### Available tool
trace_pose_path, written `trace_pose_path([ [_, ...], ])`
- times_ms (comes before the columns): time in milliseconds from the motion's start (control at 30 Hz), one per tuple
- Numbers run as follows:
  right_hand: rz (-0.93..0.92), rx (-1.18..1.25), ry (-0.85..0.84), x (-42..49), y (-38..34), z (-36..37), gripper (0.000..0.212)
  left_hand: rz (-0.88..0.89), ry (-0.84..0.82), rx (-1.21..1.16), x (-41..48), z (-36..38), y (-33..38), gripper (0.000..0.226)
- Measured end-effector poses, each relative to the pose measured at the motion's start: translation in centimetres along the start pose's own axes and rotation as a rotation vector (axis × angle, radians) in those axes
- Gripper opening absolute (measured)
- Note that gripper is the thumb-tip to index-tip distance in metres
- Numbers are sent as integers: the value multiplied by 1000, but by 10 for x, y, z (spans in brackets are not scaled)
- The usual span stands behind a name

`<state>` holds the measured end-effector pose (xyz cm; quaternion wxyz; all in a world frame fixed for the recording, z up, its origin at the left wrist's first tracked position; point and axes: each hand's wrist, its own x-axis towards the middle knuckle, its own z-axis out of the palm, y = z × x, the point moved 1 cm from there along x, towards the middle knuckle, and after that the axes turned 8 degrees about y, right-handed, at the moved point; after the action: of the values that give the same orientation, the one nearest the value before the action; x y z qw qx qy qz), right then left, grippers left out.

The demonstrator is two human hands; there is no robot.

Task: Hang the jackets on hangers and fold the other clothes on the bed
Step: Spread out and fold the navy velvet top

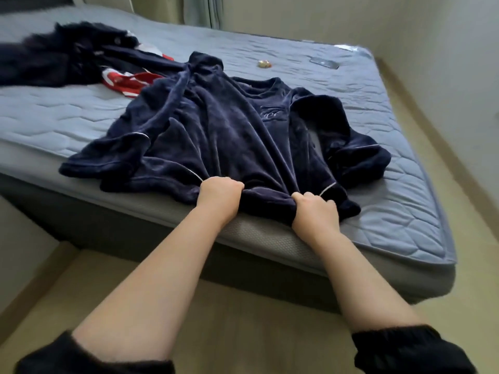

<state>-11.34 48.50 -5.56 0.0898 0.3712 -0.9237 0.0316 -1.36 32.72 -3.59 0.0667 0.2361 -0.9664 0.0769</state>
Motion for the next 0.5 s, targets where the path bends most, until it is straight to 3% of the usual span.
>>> trace_pose_path([
  [167, -46, 121, 10, -17, 3, -19, 27, -155, 347, -227, -44, 27, -4, 24],
  [300, -132, 557, 210, -19, 9, -42, 43, -194, 578, -419, -48, 31, -8, 50],
  [367, -160, 719, -33, -21, 17, -50, 39, -172, 601, -506, -48, 26, -10, 58],
  [400, -123, 796, -211, -22, 21, -51, 33, -140, 590, -521, -50, 26, -10, 62],
  [433, -49, 894, -272, -22, 26, -48, 29, -101, 577, -514, -52, 26, -11, 65],
  [500, 212, 948, -20, -18, 41, -34, 36, -37, 555, -474, -56, 30, -12, 73],
])
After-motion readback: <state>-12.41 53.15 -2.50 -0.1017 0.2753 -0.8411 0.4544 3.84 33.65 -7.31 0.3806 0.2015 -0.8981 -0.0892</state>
